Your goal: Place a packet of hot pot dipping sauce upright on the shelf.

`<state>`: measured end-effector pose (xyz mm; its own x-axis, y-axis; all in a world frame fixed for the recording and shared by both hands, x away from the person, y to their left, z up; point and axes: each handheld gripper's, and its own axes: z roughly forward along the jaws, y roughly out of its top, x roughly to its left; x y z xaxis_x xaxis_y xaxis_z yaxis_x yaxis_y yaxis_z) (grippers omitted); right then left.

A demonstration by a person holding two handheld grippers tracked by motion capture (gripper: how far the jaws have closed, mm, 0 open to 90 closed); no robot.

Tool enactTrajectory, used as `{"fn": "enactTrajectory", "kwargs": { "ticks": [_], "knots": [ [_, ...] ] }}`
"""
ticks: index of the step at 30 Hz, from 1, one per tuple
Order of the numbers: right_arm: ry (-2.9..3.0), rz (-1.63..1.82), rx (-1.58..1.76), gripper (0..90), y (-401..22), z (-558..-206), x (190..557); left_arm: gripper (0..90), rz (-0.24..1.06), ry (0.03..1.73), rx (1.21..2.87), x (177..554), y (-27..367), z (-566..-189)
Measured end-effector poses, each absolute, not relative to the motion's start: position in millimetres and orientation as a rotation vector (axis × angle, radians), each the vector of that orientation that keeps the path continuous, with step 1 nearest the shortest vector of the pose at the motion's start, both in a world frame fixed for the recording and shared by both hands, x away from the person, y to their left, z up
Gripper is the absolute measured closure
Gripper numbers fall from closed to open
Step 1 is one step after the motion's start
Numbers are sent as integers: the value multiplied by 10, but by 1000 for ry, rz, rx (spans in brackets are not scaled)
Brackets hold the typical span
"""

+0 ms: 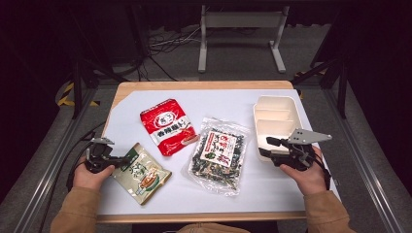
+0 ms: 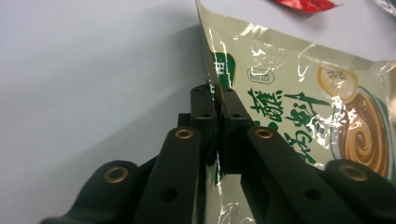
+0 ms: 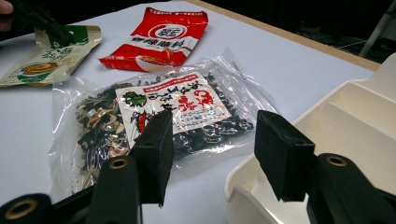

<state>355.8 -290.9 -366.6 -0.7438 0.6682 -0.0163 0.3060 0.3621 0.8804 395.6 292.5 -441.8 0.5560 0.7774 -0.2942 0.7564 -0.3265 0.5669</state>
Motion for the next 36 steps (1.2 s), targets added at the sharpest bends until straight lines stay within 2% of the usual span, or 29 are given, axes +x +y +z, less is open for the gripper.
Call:
{"fn": "enactTrajectory", "kwargs": {
  "ticks": [5,23,36],
  "knots": [
    [2255,1365,830,534,-2920,-3665,3553,894,55,1199,2112,3937,2941,-4343],
    [2347,1322,797,526,-2765,-3522,3500,896,131,975,2069,3613,2771,-3691],
    [2446,1364,753,564,-2683,-3465,3491,897,157,774,2088,3341,2536,-3302]
  ]
}}
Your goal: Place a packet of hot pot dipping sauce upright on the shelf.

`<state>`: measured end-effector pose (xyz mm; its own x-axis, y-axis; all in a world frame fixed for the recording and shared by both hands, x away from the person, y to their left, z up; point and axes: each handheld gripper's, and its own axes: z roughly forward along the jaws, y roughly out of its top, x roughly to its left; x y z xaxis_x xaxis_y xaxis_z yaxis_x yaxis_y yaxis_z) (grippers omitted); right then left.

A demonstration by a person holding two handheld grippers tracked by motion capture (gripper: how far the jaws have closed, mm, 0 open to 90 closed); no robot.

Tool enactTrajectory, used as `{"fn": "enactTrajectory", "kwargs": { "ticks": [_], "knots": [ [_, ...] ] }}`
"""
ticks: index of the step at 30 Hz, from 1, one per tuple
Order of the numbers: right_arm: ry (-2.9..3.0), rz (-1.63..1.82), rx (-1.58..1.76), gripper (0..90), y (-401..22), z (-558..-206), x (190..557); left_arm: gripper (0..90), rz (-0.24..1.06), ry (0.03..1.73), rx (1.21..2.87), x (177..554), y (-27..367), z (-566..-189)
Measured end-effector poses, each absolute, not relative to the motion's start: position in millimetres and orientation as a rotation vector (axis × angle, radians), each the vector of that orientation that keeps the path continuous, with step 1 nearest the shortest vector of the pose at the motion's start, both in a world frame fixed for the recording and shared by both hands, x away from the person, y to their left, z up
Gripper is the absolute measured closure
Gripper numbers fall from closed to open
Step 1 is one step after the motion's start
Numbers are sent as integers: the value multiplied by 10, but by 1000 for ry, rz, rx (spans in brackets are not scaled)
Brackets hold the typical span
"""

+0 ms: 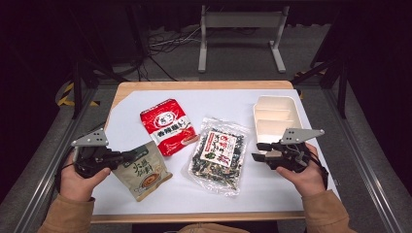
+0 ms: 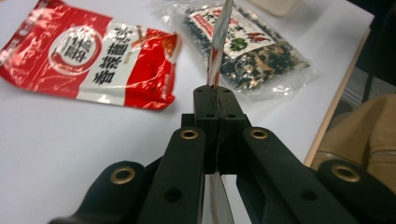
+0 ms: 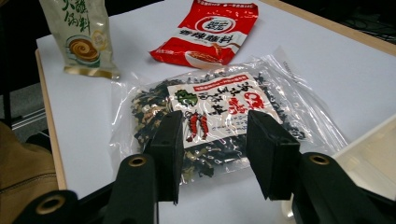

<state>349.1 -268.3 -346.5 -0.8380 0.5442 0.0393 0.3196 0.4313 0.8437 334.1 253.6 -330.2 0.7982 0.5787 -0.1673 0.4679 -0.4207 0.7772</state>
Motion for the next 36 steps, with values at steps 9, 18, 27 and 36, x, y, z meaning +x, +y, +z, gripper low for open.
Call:
{"fn": "enactTrajectory", "kwargs": {
  "ticks": [9,18,27,36],
  "knots": [
    [2476,1373,696,558,-2594,-3439,3487,897,199,712,2105,3274,2442,-3126],
    [2507,1407,595,551,-2419,-3337,3460,897,209,631,2126,3260,2270,-2924],
    [2527,1424,503,532,-2224,-3245,3425,898,220,512,2155,3258,1969,-2692],
    [2548,1443,425,500,-2016,-3197,3402,897,202,402,2148,3260,1702,-2594]
  ]
}}
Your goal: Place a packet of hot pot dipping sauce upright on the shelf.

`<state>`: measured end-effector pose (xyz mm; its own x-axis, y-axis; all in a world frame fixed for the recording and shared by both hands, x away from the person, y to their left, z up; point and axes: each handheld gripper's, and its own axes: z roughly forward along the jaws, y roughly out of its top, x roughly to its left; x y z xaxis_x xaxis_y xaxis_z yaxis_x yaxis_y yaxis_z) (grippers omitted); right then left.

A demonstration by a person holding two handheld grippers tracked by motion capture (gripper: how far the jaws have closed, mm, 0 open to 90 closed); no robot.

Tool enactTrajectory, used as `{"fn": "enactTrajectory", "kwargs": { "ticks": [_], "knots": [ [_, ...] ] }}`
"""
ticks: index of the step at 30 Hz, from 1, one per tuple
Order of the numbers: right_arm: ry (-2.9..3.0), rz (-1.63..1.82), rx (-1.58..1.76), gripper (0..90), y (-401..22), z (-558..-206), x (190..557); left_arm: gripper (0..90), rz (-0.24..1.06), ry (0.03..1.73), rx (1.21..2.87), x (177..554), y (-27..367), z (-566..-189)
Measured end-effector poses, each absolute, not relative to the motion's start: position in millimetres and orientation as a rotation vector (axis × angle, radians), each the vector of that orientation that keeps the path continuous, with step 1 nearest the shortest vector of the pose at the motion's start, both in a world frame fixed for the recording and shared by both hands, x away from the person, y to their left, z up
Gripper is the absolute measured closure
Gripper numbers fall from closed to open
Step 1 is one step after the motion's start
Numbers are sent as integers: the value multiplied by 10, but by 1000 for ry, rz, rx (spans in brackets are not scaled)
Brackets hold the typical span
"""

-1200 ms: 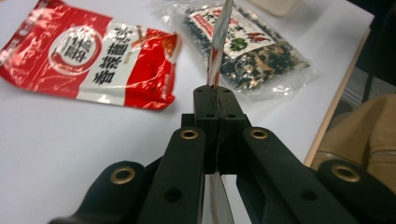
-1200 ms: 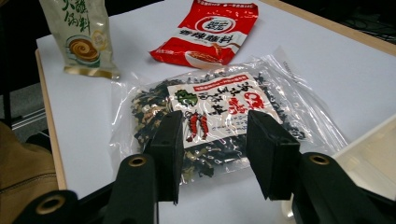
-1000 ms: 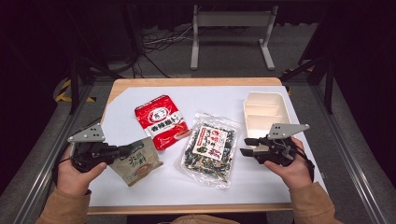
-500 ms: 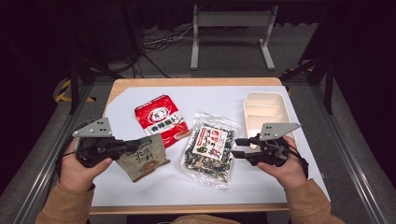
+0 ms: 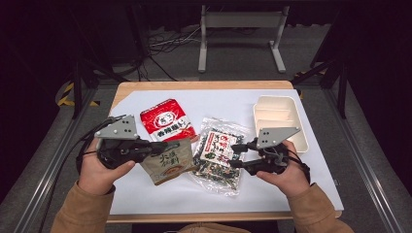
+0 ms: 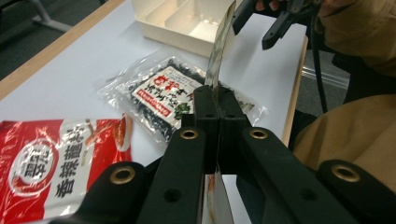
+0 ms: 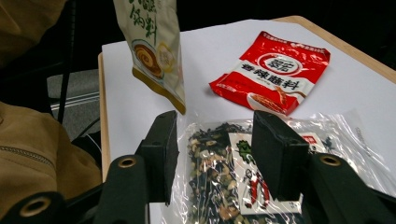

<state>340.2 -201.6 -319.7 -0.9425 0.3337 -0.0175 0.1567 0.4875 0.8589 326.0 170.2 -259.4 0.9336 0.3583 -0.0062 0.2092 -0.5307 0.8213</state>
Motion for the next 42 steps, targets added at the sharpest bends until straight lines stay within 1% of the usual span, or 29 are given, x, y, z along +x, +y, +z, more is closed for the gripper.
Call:
{"fn": "enactTrajectory", "kwargs": {
  "ticks": [10,20,29,33,35,42],
  "knots": [
    [2568,1479,338,459,-1724,-3183,3390,898,173,345,2149,3302,1486,-2622],
    [2604,1485,311,456,-1556,-3255,3418,897,126,289,2162,3322,1251,-2707],
    [2643,1444,272,483,-1461,-3330,3431,898,102,257,2173,3322,1123,-2748],
    [2655,1501,270,513,-1442,-3399,3457,898,95,249,2177,3320,1094,-2761],
    [2656,1515,252,544,-1431,-3437,3473,897,92,250,2178,3318,1082,-2768],
    [2671,1481,213,555,-1379,-3475,3485,898,88,237,2188,3312,1046,-2782]
  ]
}}
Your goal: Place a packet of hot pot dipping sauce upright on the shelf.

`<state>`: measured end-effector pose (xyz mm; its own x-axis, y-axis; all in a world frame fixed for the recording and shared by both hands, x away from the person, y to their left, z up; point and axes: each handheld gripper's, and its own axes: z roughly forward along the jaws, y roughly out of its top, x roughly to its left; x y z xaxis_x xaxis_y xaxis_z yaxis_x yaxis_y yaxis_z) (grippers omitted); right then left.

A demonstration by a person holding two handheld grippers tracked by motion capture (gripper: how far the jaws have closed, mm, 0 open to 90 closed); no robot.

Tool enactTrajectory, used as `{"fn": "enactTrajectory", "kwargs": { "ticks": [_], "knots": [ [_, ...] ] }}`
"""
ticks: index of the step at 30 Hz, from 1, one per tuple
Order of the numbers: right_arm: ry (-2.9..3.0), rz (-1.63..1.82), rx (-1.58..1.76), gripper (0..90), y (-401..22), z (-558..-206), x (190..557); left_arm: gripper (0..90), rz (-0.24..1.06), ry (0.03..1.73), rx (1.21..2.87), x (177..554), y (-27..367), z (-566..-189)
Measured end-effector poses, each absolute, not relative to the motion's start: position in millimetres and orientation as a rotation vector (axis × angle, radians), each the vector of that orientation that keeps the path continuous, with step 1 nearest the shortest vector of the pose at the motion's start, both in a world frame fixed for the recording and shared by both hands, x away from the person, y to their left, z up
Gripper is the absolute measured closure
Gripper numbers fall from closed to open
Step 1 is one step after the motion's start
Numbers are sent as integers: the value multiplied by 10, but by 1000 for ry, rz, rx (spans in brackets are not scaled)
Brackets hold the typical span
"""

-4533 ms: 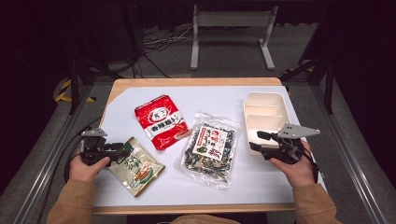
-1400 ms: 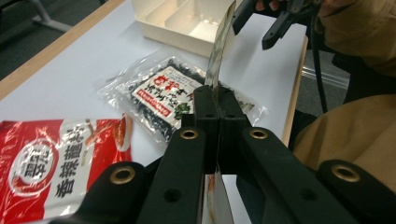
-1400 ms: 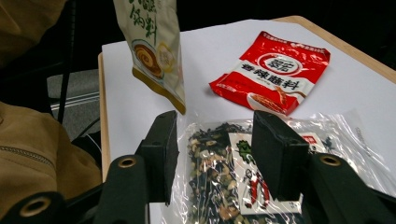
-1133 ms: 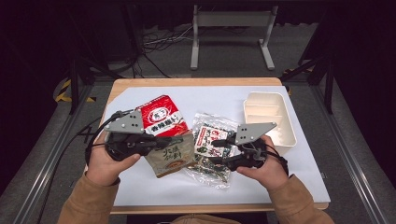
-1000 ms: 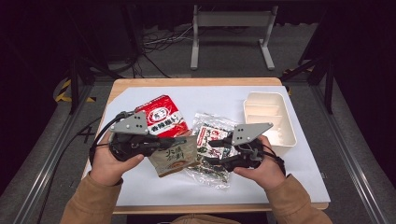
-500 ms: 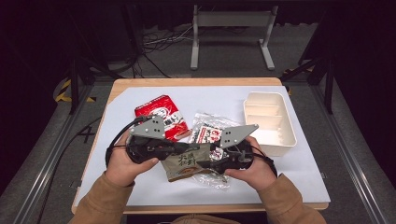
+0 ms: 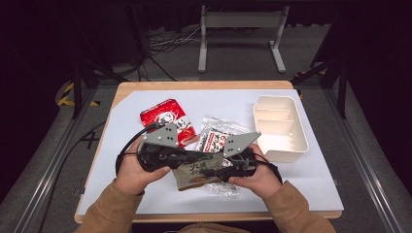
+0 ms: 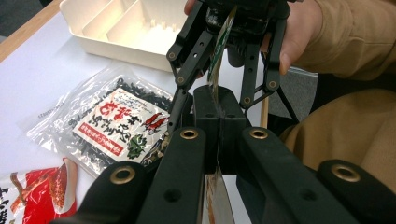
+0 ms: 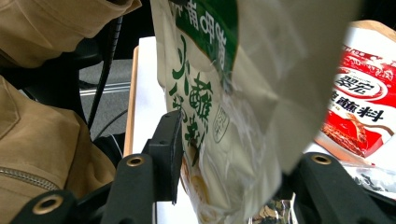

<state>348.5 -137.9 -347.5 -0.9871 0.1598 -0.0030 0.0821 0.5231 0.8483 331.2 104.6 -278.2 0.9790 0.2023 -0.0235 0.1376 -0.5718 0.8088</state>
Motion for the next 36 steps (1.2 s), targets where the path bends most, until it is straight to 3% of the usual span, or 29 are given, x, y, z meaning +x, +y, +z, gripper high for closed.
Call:
{"fn": "enactTrajectory", "kwargs": {
  "ticks": [13,17,36],
  "knots": [
    [2652,1536,214,586,-1354,-3534,3491,897,82,246,2188,3310,1030,-2806],
    [2673,1533,199,704,-1363,-3550,3506,897,85,249,2191,3312,1023,-2815],
    [2699,1497,149,873,-1382,-3519,3537,894,108,266,2188,3333,1036,-2832]
  ]
}}
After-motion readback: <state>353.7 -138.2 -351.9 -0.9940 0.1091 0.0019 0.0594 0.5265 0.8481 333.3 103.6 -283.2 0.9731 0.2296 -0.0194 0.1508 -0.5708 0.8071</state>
